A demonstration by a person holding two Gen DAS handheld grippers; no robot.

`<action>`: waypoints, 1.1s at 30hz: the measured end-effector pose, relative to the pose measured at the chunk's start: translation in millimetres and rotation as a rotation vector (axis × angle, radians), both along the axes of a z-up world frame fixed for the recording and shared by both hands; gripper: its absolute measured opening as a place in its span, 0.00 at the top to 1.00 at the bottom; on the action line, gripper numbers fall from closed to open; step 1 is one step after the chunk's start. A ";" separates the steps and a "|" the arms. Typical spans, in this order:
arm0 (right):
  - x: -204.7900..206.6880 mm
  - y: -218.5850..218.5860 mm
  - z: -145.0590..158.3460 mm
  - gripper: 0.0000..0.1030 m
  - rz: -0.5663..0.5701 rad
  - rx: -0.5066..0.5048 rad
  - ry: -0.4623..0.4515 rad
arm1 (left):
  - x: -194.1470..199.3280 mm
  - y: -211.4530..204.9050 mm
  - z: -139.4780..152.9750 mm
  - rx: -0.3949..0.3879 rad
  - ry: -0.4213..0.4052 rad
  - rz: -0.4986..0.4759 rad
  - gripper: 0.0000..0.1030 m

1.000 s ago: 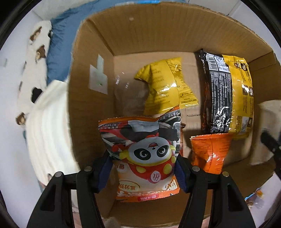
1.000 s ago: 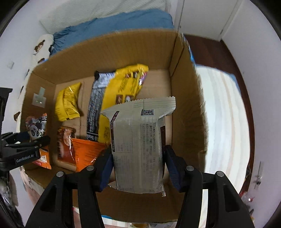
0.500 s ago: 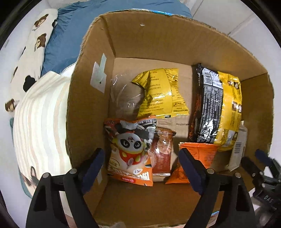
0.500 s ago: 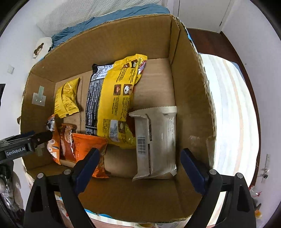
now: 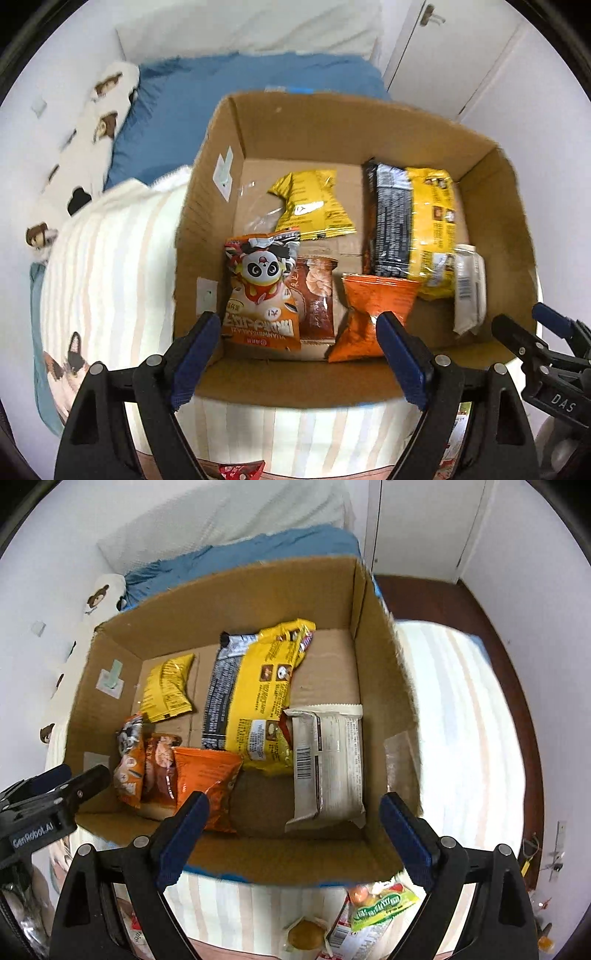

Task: Organize snacks
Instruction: 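Carry both packets into the box and open both tools, then grasp the white bread packet with the left tool while the right grasps the yellow-dotted bag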

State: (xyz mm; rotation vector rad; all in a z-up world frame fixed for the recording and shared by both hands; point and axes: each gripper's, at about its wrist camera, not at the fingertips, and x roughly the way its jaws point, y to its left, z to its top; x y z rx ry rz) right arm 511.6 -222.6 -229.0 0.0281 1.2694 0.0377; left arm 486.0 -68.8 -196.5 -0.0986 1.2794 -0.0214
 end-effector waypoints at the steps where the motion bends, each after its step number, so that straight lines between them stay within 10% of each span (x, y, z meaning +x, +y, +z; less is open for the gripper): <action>1: -4.6 1.3 4.9 0.07 0.003 -0.003 -0.017 | -3.8 2.2 3.7 -0.001 -0.020 -0.003 0.16; 24: -133.1 22.8 112.8 0.07 0.049 0.011 -0.301 | -129.4 7.5 100.2 0.016 -0.323 0.014 0.16; 33: -171.8 -2.5 66.7 0.06 -0.031 0.133 -0.139 | -166.7 16.5 62.9 -0.012 -0.219 0.042 0.16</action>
